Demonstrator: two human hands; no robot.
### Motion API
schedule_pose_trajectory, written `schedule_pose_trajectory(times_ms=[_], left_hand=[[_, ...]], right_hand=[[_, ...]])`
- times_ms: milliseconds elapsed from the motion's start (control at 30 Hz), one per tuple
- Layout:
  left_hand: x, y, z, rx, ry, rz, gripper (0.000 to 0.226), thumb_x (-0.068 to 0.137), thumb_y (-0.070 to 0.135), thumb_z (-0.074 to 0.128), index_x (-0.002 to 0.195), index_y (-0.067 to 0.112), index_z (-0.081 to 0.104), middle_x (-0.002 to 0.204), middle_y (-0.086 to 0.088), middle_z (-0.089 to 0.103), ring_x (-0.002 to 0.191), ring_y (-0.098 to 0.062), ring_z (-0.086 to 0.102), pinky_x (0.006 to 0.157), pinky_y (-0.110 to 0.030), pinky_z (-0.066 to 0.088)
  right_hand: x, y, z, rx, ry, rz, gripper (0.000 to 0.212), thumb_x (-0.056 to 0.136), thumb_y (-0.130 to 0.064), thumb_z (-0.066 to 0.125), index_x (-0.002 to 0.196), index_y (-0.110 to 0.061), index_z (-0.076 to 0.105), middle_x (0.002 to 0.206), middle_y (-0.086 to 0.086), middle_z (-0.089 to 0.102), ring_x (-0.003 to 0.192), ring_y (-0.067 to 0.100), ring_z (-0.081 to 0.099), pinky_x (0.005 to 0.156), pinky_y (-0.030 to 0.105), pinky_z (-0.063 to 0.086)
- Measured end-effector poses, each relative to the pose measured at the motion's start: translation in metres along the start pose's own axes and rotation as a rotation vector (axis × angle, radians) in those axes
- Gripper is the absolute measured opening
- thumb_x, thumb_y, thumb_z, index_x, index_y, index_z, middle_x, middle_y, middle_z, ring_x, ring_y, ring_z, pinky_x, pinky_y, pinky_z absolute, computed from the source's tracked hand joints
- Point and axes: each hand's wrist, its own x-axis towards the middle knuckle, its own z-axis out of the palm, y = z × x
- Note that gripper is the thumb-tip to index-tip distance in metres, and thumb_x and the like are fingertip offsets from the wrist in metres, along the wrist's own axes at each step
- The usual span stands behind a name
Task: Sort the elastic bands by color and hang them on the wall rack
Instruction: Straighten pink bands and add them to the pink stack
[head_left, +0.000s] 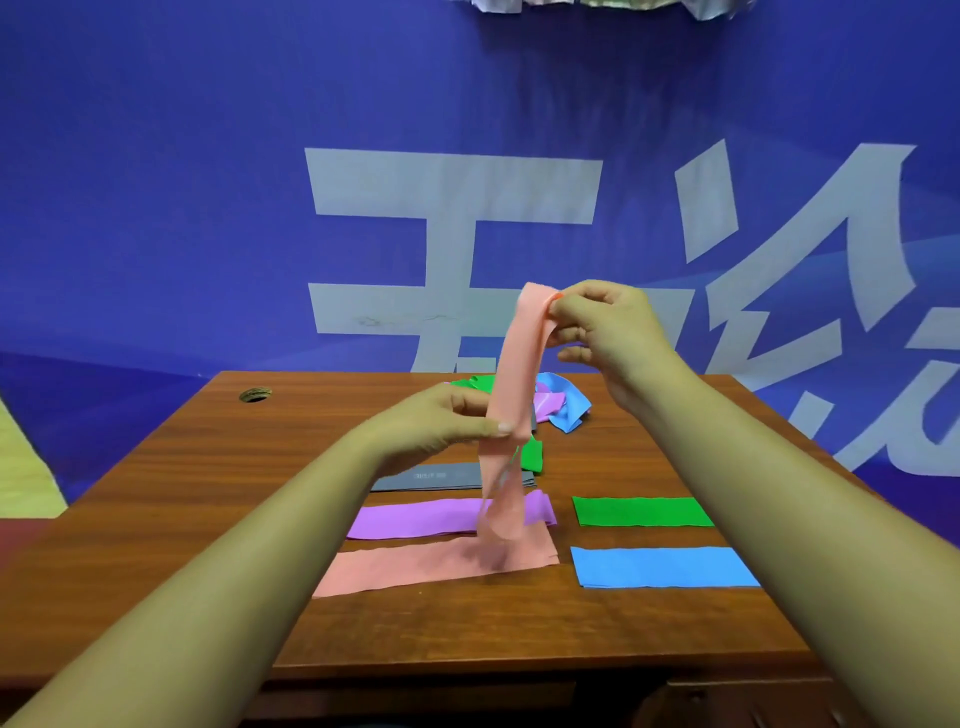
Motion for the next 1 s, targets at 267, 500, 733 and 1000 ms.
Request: schedule_pose_trajectory(times_ms=[267,500,733,1000], left_hand=[[0.002,-0.019,-0.008,0.069,0.264,-0.024,0.009,0.083,0.013,0.058,0.09,0.013,0.063,0.078,-0.003,0.061,0.071,-0.016,0.052,0.068,-0.031,0.045],[0.006,0.005,-0.024,-0.207,0.677,0.096,0.022,0.092,0.002,0.05,0.087,0.018,0.065,0.069,-0.001,0.064,0.06,-0.01,0.057,0.065,-0.027,0.052],[0.007,0.045,-0.017,0.051,0.533,0.273,0.025,0.093,-0.004,0.048,0.09,0.014,0.066,0.088,0.0,0.069,0.082,-0.01,0.065,0.078,-0.022,0.056],[0.007,0.053,-0.013,0.227,0.497,0.32,0.017,0.091,0.008,0.053,0.098,0.023,0.055,0.087,-0.021,0.069,0.073,-0.035,0.06,0.069,-0.044,0.053]], right_hand=[[0.004,0.02,-0.018,-0.117,0.105,0.01,0.014,0.084,-0.006,0.054,0.073,-0.01,0.062,0.072,0.009,0.067,0.055,0.012,0.063,0.054,0.025,0.049],[0.001,0.031,-0.023,-0.549,-0.248,0.183,0.012,0.08,-0.004,0.059,0.071,-0.009,0.065,0.071,0.012,0.067,0.063,0.017,0.065,0.063,0.031,0.053],[-0.004,0.03,-0.011,-0.532,-0.407,0.073,0.023,0.083,-0.031,0.073,0.099,-0.015,0.072,0.1,0.008,0.073,0.089,0.014,0.068,0.078,0.032,0.054],[-0.008,0.015,0.005,-0.291,-0.218,-0.184,0.012,0.09,-0.015,0.067,0.096,-0.005,0.071,0.084,0.008,0.073,0.075,0.012,0.067,0.07,0.018,0.053]])
